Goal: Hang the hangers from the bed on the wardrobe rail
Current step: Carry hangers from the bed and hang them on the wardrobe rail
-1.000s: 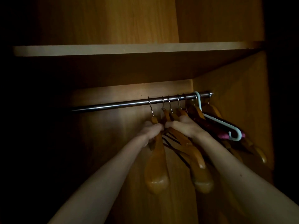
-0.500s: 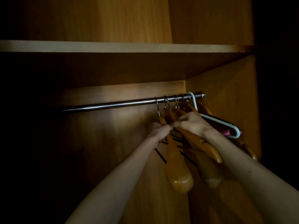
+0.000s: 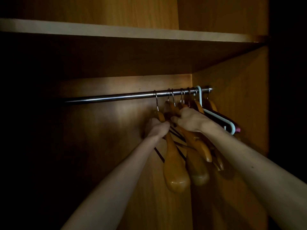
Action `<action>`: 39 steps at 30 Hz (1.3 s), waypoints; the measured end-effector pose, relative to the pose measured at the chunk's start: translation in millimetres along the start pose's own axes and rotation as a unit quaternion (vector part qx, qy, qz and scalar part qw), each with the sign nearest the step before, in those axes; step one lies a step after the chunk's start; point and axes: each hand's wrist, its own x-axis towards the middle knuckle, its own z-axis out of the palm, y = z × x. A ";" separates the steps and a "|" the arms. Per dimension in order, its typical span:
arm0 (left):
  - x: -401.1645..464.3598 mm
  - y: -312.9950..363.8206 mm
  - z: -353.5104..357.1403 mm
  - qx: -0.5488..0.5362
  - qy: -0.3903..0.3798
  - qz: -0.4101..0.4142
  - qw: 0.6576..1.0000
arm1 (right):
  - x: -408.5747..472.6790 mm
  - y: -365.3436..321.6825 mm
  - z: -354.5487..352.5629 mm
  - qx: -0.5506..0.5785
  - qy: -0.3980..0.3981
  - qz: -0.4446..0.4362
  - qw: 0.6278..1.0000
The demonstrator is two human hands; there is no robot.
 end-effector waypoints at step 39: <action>-29.7 -27.8 16.9 -0.083 0.025 0.107 0.990 | -49.9 30.0 66.9 -0.051 0.249 0.055 0.966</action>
